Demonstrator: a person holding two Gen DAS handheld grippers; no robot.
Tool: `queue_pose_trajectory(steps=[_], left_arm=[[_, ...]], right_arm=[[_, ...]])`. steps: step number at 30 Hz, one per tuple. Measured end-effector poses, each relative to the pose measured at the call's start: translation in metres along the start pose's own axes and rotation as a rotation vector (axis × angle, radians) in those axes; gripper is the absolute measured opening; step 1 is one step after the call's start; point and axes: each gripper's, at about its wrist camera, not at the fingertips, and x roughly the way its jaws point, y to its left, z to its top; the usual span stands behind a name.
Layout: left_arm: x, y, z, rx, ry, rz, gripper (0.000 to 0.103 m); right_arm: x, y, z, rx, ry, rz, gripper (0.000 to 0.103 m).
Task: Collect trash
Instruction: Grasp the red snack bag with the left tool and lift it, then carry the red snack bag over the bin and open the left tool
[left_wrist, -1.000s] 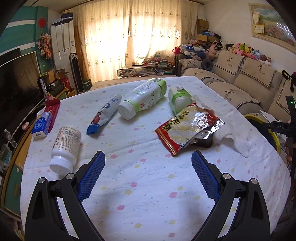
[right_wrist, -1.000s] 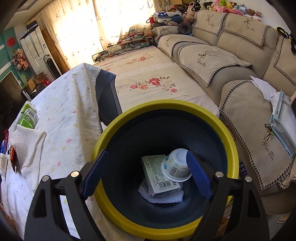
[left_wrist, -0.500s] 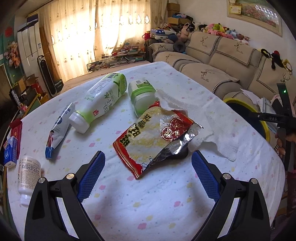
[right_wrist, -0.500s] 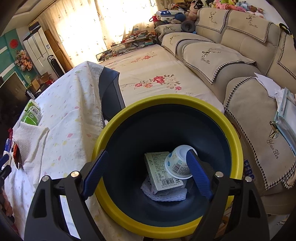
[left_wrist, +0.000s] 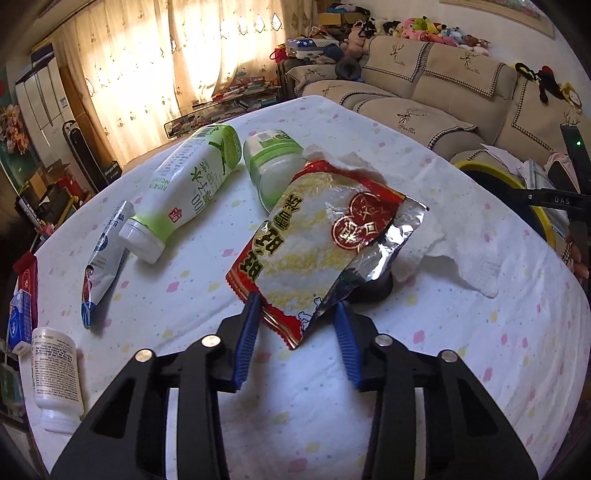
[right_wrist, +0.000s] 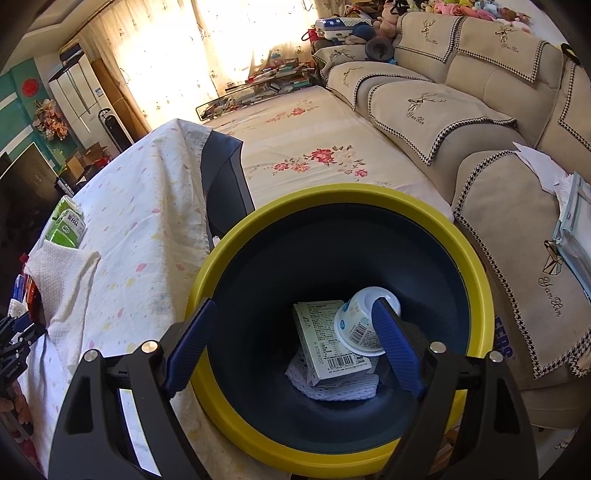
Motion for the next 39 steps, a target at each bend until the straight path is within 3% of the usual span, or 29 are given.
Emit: queue_pose_trajectory(steps=[2,5,11,15,25,31,39], left_arm=[[-0.003,0.003,0.0,-0.007,-0.004,-0.005,0.022],[-0.009,0.006,-0.001,-0.013,-0.017,0.003,0.013],[-0.036,0.011,-0.007,-0.038,-0.05,0.047,0.004],[-0.063,0.013,-0.011,-0.052,-0.081,0.075,0.004],[-0.123,-0.015,0.0,-0.027,-0.165,0.044,0.004],[-0.121,-0.06,0.023,0.016,-0.178,-0.03,0.004],[-0.09,-0.124,0.062,0.092,-0.166,-0.147,0.004]], right_arm=[[0.0,0.001,0.0,-0.001,0.001,0.003,0.081],[0.0,0.002,-0.001,-0.005,0.003,0.009,0.081],[-0.003,0.007,-0.003,-0.009,-0.001,0.024,0.081],[-0.006,0.009,-0.003,-0.017,-0.003,0.034,0.081],[-0.019,0.006,-0.004,-0.016,-0.025,0.05,0.081],[-0.035,-0.011,-0.007,0.004,-0.051,0.033,0.081],[-0.061,-0.051,-0.016,0.045,-0.09,-0.032,0.081]])
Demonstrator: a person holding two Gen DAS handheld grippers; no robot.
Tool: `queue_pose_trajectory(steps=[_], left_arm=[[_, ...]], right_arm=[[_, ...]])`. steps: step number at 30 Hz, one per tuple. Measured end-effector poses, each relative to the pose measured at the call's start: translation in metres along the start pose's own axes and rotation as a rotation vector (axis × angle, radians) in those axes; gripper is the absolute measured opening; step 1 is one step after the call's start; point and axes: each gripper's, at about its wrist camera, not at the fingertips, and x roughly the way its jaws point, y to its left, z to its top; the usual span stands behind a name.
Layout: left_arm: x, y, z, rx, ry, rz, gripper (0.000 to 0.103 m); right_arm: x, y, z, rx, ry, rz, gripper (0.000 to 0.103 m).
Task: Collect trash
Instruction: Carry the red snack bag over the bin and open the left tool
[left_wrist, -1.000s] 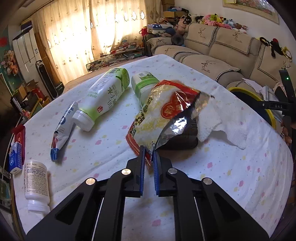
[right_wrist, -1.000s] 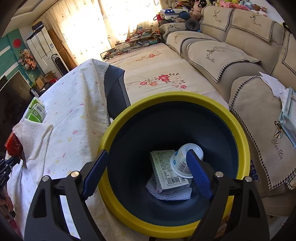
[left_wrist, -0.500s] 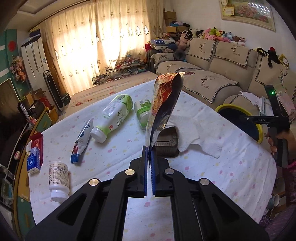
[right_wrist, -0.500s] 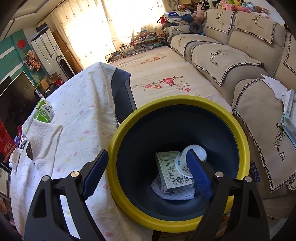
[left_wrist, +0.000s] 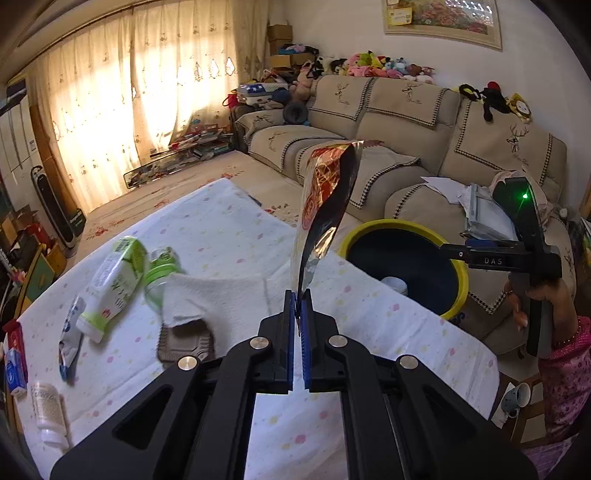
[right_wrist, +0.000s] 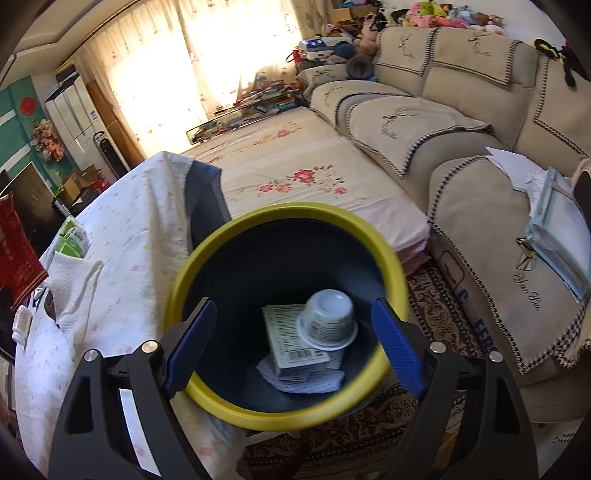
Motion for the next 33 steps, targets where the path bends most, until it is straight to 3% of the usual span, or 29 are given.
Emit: queue_pose_trajectory(steps=[11,17,23,25,28,31,33], left_arm=[[0.089,-0.073,0.05,0.07,0.077,-0.148,0.004],[0.13,-0.102,0.061,0.074,0.125,-0.189,0.004],[0.157,-0.12,0.064,0.071,0.169,-0.182,0.006],[0.159,-0.121,0.062,0.064,0.177,-0.167,0.012],[0.158,-0.119,0.06,0.052,0.18,-0.152,0.031],[0.143,-0.11,0.056,0.059,0.149,-0.139,0.034],[0.129,-0.102,0.054,0.055,0.116,-0.124,0.042]], right_arm=[[-0.009,-0.054,-0.008,0.08,-0.006,-0.045,0.081],[-0.006,-0.068,-0.011,0.102,0.002,-0.043,0.081],[-0.005,-0.074,-0.013,0.116,0.005,-0.043,0.081],[-0.004,-0.075,-0.013,0.119,0.007,-0.041,0.081],[-0.003,-0.074,-0.014,0.118,0.011,-0.037,0.081],[-0.001,-0.073,-0.014,0.116,0.016,-0.031,0.081],[0.0,-0.07,-0.014,0.11,0.02,-0.027,0.081]])
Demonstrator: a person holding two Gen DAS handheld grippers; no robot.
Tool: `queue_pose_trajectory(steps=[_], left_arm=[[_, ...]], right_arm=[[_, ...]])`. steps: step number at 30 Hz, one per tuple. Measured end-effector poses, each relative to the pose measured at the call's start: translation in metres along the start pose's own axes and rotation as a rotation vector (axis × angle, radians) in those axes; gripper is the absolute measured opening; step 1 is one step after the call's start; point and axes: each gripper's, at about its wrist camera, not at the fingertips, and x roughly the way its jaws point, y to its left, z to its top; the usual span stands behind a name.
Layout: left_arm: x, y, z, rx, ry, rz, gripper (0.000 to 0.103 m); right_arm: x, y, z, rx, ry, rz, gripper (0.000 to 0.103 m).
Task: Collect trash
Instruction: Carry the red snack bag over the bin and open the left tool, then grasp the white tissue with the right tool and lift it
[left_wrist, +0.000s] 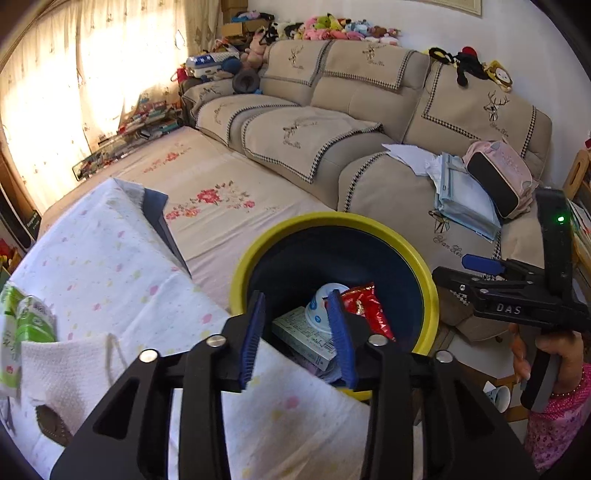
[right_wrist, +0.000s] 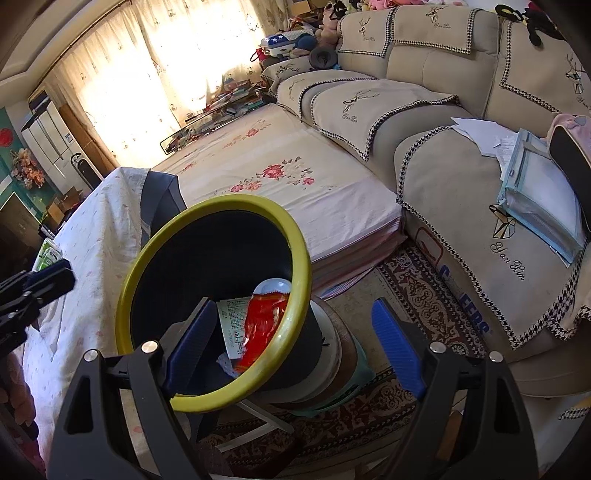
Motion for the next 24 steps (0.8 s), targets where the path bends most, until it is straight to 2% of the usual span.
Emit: queue_pose_trajectory(steps=[4,11,14,18,24], left_arm=[[-0.034,0.018,-0.016,-0.042,-0.069,0.032,0.058],[-0.107,0.09,-0.061,-0.204,-0.17,0.125,0.067],[-0.137,0.121,-0.085,-0.255,-0.217,0.191,0.072],[-0.175,0.164,-0.123,-0.309,-0.252,0.318,0.075],[-0.196,0.219,-0.179,-0.408,-0.274,0.436,0.077]], right_arm=[[0.002,0.008,-0.001,-0.017,0.006,0.006,0.081],[0.007,0.036,-0.001,-0.071,0.024,0.025,0.081],[0.009,0.06,-0.002,-0.113,0.031,0.045,0.081],[0.011,0.104,-0.005,-0.187,0.043,0.089,0.081],[0.009,0.181,-0.013,-0.314,0.053,0.168,0.081]])
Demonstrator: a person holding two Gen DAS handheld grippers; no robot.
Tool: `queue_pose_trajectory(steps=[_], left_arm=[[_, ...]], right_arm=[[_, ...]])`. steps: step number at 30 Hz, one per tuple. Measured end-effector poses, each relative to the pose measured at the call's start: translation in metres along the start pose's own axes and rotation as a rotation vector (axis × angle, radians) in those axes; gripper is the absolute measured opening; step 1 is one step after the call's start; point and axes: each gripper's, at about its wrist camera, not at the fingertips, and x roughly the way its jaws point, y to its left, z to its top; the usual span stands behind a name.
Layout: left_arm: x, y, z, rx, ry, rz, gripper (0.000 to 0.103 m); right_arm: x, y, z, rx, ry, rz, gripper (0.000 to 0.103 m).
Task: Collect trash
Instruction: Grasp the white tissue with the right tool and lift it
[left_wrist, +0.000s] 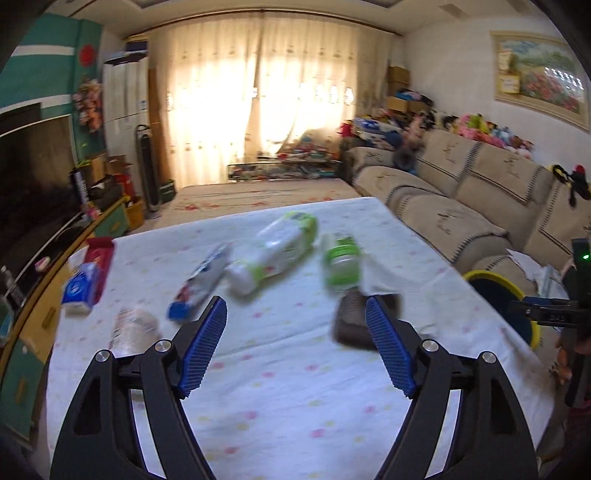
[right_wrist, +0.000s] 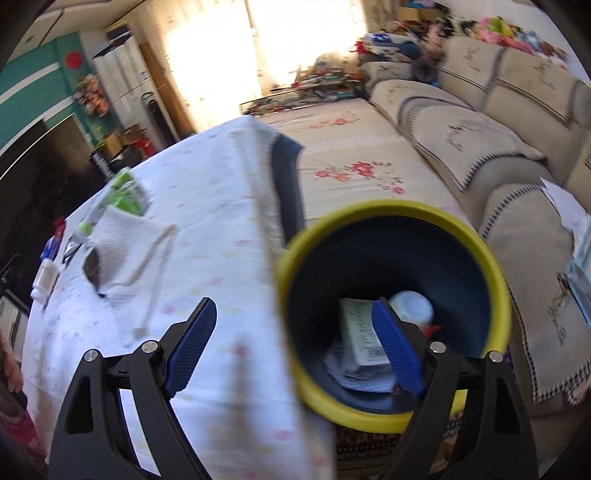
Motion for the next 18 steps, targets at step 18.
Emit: queue_pose_trajectory(steps=[18], left_arm=[[-0.001,0.034,-0.025,-0.099,-0.022,-0.003,0.082]], right_arm=[[0.074,0.135,0.03,-0.217,0.116,0.012,0.073]])
